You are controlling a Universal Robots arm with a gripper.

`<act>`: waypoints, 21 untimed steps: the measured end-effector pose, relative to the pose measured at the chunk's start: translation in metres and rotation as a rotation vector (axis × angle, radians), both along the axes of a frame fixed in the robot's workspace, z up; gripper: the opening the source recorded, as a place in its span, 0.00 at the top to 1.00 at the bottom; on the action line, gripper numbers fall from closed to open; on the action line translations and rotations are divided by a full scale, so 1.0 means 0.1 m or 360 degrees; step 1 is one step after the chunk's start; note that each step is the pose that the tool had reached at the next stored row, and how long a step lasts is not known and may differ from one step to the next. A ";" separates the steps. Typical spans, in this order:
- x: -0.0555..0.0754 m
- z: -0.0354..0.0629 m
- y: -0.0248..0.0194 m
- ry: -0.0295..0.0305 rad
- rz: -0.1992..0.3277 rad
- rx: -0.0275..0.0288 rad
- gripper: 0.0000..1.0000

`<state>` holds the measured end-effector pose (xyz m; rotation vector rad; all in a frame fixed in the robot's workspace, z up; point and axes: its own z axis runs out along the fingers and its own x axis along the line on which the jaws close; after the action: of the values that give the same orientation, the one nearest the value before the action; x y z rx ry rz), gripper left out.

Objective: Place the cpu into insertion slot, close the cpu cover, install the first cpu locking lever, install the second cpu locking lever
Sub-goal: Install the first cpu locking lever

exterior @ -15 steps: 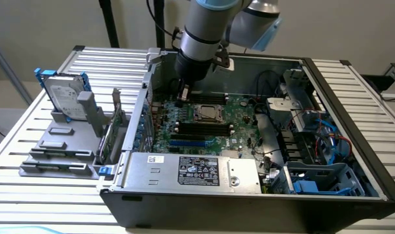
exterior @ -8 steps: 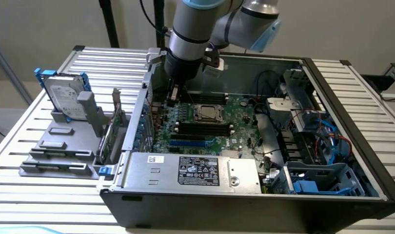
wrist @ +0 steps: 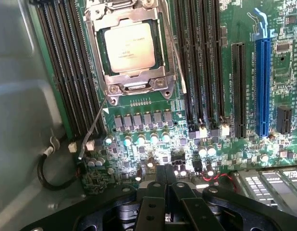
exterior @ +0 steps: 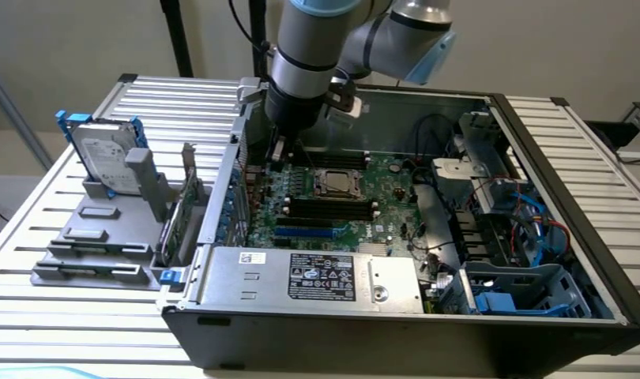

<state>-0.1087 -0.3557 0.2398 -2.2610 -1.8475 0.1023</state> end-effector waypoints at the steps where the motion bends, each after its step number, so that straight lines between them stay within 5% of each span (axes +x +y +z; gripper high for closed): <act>1: 0.00 0.000 0.000 0.00000 -0.0024 0.00008 0.89; 9: 0.00 0.000 0.000 0.00005 -0.0213 0.00075 0.89; 12: 0.00 0.000 0.000 0.00009 -0.0280 0.00162 0.89; 17: 0.00 0.000 0.000 0.00037 -0.0370 0.00512 0.89; 21: 0.00 0.000 0.000 0.00085 -0.0429 0.00995 0.89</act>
<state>-0.1091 -0.3558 0.2397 -2.4360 -1.5034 0.0064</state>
